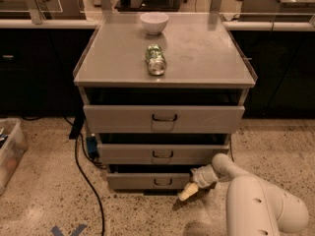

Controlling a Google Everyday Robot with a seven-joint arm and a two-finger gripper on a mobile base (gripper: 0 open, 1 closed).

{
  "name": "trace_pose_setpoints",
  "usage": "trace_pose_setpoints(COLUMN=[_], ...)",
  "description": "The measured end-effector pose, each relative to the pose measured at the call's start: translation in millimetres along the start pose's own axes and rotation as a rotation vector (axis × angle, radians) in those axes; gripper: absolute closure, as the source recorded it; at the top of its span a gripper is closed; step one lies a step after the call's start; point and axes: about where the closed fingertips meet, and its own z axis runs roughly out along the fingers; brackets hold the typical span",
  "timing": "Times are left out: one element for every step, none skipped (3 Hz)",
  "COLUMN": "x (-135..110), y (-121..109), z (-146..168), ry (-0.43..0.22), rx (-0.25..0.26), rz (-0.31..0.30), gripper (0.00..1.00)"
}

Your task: Open bottom drawer

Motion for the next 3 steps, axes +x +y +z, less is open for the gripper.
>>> trace_pose_setpoints(x=[28.1, 35.7, 52.1], y=[32.4, 40.0, 53.8], z=[-13.8, -8.5, -14.4], ry=[0.034, 0.05, 0.11], rx=[-0.056, -0.066, -0.068], rz=[0.002, 0.004, -0.027], gripper=[0.0, 0.0, 0.0])
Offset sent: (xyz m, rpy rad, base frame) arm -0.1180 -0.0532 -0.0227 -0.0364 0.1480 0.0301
